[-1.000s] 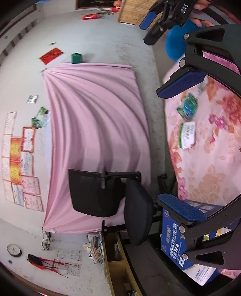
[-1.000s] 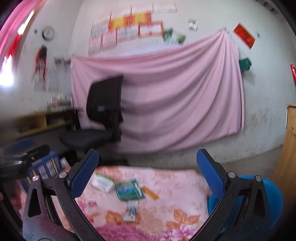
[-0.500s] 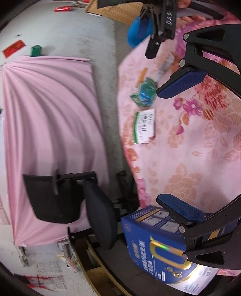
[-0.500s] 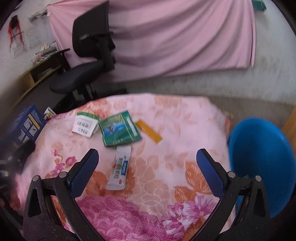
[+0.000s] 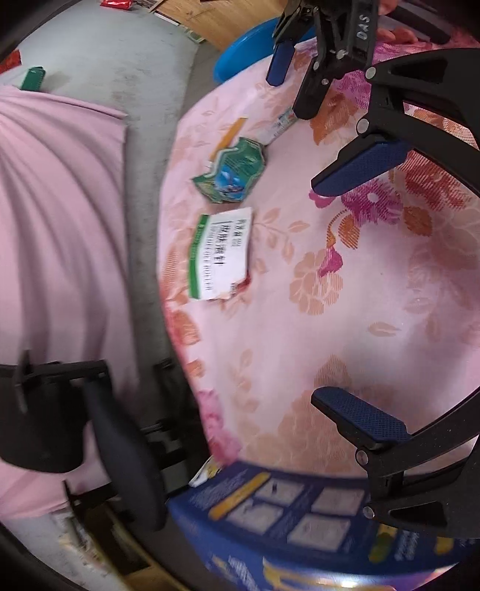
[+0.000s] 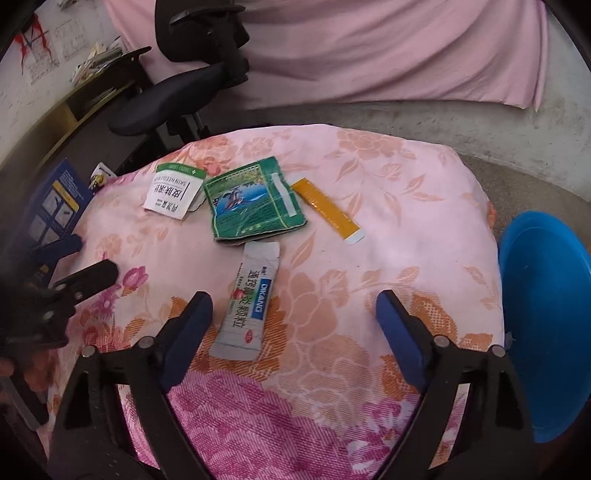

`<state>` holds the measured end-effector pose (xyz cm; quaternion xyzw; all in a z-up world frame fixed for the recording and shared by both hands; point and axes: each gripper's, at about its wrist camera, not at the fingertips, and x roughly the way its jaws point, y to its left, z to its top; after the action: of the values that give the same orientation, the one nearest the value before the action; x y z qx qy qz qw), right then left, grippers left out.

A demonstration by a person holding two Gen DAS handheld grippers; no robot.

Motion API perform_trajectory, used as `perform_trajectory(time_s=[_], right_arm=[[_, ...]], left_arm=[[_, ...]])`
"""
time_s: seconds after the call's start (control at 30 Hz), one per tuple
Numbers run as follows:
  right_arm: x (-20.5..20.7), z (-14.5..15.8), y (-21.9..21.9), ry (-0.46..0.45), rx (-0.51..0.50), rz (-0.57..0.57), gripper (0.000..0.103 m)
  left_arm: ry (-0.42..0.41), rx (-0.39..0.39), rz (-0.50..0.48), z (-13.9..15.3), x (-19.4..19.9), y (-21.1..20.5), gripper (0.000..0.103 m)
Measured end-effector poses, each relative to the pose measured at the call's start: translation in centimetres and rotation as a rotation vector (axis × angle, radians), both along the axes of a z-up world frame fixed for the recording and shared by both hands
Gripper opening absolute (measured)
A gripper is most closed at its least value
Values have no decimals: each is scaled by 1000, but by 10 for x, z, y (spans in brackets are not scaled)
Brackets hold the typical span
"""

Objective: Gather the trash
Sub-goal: 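Grasp the green-white needle roller packet with the left tool while the right tool grasps the white sachet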

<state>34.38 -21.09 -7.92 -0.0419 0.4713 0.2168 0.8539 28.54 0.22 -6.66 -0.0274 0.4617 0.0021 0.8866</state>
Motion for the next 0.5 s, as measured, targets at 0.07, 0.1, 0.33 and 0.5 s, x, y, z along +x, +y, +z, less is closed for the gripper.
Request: perform_trajectory(time_s=[0.07,0.1,0.33,0.5], right_arm=[[-2,0,4,-6,-19,13,97],[-3,0,6,-9,-27,23,91],[-1,-1,11,-2,-8,68,50],[8,-3,-2,29,55,30,44]], left_arm=[[-1,4,2,1,6,1,101],[-7,5,1,2,9,1,101],[-25,-48,-21,-1,31,-1,101],[-31,-50,2,1,41,3,101]])
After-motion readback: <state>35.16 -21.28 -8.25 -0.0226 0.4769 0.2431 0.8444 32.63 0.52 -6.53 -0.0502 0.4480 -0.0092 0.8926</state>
